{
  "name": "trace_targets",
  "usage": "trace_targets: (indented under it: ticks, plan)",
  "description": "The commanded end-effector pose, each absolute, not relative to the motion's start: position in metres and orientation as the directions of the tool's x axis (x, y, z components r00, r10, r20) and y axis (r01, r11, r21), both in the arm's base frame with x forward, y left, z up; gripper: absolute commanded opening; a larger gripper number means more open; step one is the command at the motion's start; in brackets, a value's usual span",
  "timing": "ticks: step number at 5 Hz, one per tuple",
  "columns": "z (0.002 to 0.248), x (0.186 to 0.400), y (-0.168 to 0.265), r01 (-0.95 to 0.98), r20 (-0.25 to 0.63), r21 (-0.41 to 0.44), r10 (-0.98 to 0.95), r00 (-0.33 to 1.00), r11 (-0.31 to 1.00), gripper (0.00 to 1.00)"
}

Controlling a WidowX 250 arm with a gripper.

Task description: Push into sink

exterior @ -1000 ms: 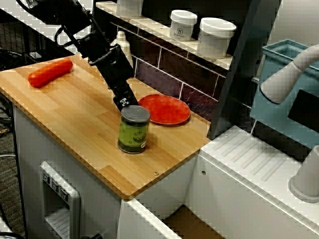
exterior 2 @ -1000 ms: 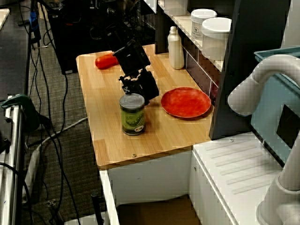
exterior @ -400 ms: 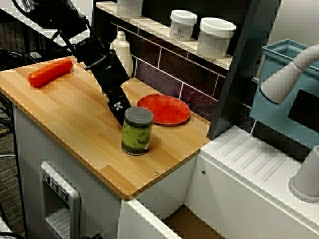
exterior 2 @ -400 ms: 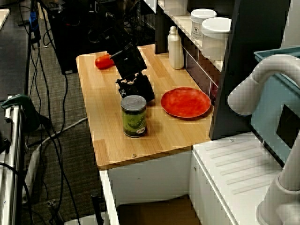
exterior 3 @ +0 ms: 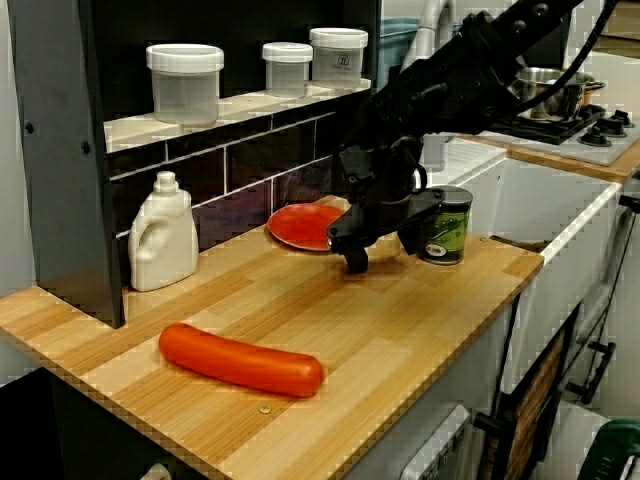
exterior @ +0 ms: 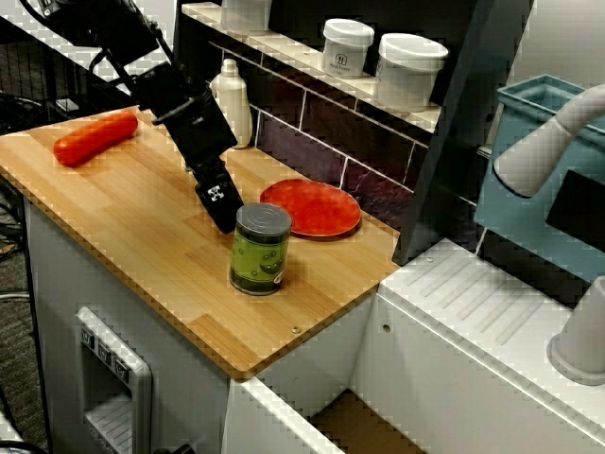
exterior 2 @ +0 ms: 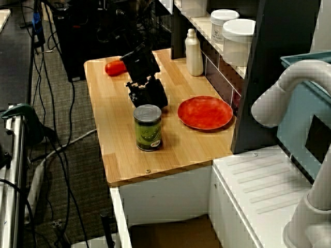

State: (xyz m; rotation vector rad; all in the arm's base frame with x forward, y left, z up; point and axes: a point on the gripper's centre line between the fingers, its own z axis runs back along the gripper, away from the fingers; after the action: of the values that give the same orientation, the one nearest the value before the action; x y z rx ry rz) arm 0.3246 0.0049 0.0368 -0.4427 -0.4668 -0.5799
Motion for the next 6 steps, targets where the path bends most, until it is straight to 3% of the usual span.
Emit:
trace_targets:
  ticks: [1, 4, 6]
  plan:
    - [0.088, 0.329, 0.001, 0.77, 0.512, -0.171, -0.612, 0.603, 0.615, 1.0]
    - [0.084, 0.319, -0.01, 0.87, 0.492, -0.257, -0.719, 0.492, 0.42, 1.0]
    - [0.075, 0.317, -0.012, 0.878, 0.492, -0.287, -0.728, 0.478, 0.383, 1.0]
